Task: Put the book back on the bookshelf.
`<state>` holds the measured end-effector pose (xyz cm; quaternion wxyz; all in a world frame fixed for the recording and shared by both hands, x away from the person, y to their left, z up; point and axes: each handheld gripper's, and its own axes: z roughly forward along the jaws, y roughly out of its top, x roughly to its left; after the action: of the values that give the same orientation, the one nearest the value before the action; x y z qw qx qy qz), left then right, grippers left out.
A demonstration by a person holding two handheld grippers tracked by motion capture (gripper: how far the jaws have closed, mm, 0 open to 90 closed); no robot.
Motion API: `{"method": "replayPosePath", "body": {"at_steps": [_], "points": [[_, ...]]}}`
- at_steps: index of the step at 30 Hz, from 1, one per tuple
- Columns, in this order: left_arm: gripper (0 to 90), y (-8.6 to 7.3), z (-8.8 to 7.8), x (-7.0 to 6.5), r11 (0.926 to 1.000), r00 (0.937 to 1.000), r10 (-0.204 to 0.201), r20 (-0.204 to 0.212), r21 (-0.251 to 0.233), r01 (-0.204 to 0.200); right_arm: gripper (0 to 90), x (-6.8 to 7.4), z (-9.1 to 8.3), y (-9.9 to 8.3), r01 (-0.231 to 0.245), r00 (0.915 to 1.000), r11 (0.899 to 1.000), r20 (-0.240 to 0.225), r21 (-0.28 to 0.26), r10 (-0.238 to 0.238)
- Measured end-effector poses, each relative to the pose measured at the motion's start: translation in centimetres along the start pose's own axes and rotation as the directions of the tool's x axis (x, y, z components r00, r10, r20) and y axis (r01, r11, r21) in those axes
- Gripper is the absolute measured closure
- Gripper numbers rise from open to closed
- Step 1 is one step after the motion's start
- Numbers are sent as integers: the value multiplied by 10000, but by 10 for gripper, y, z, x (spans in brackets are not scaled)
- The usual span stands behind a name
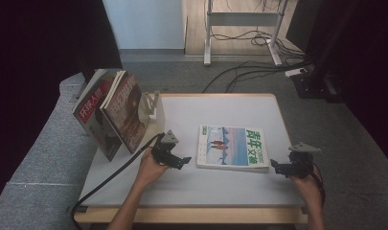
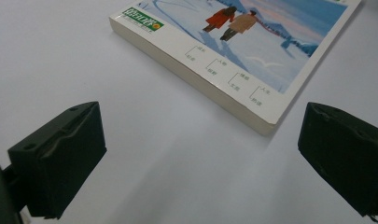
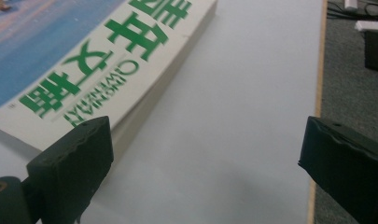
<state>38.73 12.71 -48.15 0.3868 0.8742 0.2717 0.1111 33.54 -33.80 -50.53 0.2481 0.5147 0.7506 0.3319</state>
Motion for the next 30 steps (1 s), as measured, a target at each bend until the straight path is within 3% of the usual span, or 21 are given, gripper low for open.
{"method": "replayPosePath", "body": {"at_steps": [3,7,12,16,19,30], "points": [[18,4,3,0,9998,9997,-88,228,-165,92,10,3,2,6,159,9997,9998,-201,-100,-161],[17,10,10,-1,9999,9996,4,272,119,-8,3,7,8,13,402,9985,9991,-366,-146,-407],[24,11,17,0,9995,9984,-249,513,-200,259,0,11,17,19,662,9964,9977,-522,-129,-668],[17,16,25,-1,9993,9992,92,379,345,-105,0,13,27,22,841,9940,9964,-692,-111,-846],[6,22,31,-2,9986,9990,144,435,495,-165,0,16,34,26,977,9918,9951,-809,-138,-985],[0,37,48,-7,9984,9972,267,703,487,-302,0,24,53,42,1404,9850,9899,-989,-172,-1414]]}}
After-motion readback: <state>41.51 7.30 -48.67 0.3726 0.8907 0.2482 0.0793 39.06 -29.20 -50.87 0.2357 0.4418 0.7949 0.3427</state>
